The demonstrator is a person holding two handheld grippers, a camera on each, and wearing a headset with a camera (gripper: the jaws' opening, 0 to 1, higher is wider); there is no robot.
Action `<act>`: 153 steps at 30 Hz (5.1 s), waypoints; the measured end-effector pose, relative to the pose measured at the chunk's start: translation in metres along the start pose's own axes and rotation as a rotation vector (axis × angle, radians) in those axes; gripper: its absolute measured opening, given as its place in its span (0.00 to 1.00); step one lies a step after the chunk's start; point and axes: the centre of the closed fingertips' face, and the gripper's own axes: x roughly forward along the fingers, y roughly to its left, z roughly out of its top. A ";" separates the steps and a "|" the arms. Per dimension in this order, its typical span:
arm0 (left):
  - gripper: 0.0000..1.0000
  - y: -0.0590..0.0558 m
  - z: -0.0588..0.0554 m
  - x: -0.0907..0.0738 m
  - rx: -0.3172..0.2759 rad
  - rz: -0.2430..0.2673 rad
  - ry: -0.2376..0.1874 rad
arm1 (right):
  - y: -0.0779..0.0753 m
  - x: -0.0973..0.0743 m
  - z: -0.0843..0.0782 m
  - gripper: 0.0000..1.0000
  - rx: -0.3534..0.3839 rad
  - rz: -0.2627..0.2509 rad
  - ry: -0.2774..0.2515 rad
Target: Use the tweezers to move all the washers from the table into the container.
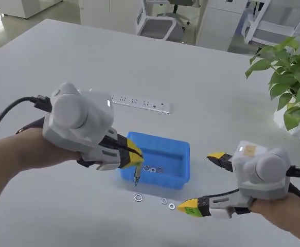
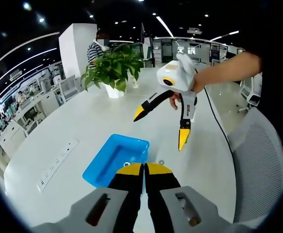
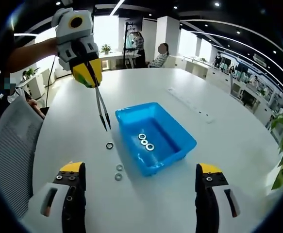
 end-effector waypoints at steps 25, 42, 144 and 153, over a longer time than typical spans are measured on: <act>0.05 -0.011 -0.016 0.023 -0.008 -0.044 0.009 | 0.010 -0.003 -0.011 1.00 0.009 0.016 0.028; 0.05 -0.010 -0.024 0.033 -0.013 -0.059 0.003 | 0.013 -0.004 -0.017 0.99 0.009 0.018 0.042; 0.17 -0.012 -0.030 0.017 0.001 -0.086 0.025 | 0.083 0.067 0.037 0.07 -0.376 0.440 0.031; 0.29 -0.018 -0.033 0.001 -0.026 -0.085 -0.006 | 0.083 0.051 0.054 0.07 -0.397 0.438 0.013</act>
